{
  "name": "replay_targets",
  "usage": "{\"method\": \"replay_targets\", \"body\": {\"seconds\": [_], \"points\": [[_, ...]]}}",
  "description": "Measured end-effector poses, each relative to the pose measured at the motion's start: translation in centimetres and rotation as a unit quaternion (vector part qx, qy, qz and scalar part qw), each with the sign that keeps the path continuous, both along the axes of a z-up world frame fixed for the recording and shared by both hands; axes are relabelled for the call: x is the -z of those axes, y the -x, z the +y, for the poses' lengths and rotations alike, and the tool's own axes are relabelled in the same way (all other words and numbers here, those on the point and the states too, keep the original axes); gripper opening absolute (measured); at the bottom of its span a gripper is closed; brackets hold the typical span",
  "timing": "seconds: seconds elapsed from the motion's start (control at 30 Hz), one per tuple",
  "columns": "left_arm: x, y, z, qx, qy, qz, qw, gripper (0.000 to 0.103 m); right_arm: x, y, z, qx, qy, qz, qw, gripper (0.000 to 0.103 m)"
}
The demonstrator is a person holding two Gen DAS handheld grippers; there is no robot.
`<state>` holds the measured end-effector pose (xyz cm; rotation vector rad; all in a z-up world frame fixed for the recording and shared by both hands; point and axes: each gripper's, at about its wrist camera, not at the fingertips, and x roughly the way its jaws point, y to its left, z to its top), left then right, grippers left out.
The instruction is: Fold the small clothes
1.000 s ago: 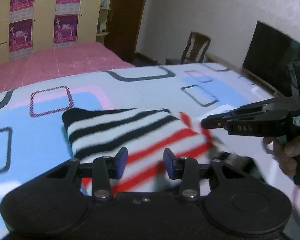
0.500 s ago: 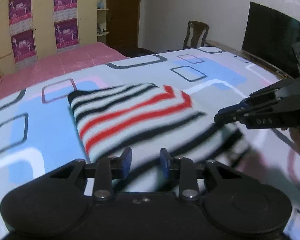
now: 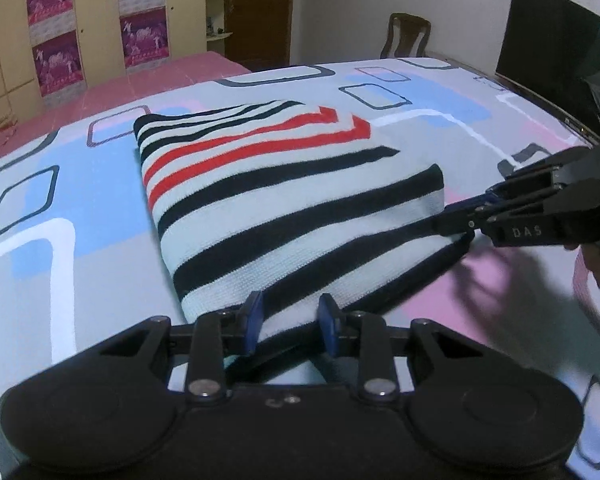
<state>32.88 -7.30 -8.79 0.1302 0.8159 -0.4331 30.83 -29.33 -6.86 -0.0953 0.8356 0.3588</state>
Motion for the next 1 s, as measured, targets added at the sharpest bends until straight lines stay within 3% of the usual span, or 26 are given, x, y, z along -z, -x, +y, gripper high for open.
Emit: {"method": "replay_targets", "body": {"seconds": [0.13,0.23,0.33,0.43,0.53,0.63,1.0], "points": [[-1.5,0.7,0.4,-0.012,0.002,-0.010,0.9999,0.029,-1.8,1.0,-0.9,0.002,-0.025,-0.020,0.999,0.011],[-2.7,0.4,0.7,-0.041,0.011,-0.033,0.9985,0.040,-3.0,1.2,-1.1,0.006,-0.034,-0.047,0.998,0.011],[-2.9,-1.1,0.0,-0.052,0.004,-0.032,0.9982,0.040,-3.7,-0.2,-0.7,0.015,-0.045,-0.068,0.997,0.011],[-2.1,-2.4,-0.8,-0.057,-0.007,-0.016,0.9982,0.040,-3.6,-1.8,0.0,0.013,-0.054,-0.067,0.996,0.011],[-1.0,-2.9,-1.5,-0.051,-0.024,-0.003,0.9984,0.040,-1.2,-3.4,0.9,-0.001,-0.008,-0.028,1.000,0.010],[-0.8,-2.7,-1.3,-0.049,-0.030,-0.005,0.9983,0.040,-1.6,-3.4,1.7,-0.009,0.017,-0.034,0.999,0.011],[-1.0,-2.5,-1.8,-0.057,-0.049,0.003,0.9972,0.041,-1.4,-3.3,1.2,-0.026,0.012,-0.036,0.999,0.011]]}}
